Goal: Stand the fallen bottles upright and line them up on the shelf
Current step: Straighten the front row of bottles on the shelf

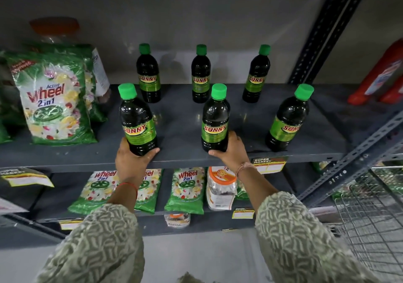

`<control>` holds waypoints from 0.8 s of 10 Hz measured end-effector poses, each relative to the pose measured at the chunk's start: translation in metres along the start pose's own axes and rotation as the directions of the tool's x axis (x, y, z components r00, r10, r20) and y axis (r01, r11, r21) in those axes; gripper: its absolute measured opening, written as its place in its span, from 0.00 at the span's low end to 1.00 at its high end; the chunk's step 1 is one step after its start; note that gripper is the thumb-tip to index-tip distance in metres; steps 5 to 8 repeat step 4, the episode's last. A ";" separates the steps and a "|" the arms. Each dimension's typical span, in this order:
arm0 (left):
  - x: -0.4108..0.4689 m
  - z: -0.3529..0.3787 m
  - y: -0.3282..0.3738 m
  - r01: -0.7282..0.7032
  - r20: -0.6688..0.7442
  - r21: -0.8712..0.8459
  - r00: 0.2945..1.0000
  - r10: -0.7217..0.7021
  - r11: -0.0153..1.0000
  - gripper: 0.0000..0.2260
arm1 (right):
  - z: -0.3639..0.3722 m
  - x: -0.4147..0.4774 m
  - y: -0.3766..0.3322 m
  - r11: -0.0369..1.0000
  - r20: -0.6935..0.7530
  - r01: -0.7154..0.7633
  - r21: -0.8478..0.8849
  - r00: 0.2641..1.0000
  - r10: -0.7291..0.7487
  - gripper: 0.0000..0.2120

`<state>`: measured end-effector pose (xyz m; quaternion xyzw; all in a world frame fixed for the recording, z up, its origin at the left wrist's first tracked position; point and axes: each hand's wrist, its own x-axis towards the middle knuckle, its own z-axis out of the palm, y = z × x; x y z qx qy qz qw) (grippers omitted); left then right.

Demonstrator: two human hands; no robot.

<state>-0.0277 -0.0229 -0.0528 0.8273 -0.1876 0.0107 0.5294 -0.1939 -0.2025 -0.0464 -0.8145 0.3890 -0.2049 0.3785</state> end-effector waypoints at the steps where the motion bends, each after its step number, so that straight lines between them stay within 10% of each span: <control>1: 0.002 -0.001 -0.002 0.001 0.024 -0.002 1.000 -0.001 1.000 0.30 | 0.001 -0.001 -0.002 1.000 0.005 -0.010 -0.008 1.000 0.010 0.31; 8: 0.000 -0.005 -0.008 0.001 0.110 -0.029 0.994 0.003 1.000 0.37 | 0.001 -0.008 -0.009 0.999 0.015 -0.043 -0.014 0.999 0.044 0.33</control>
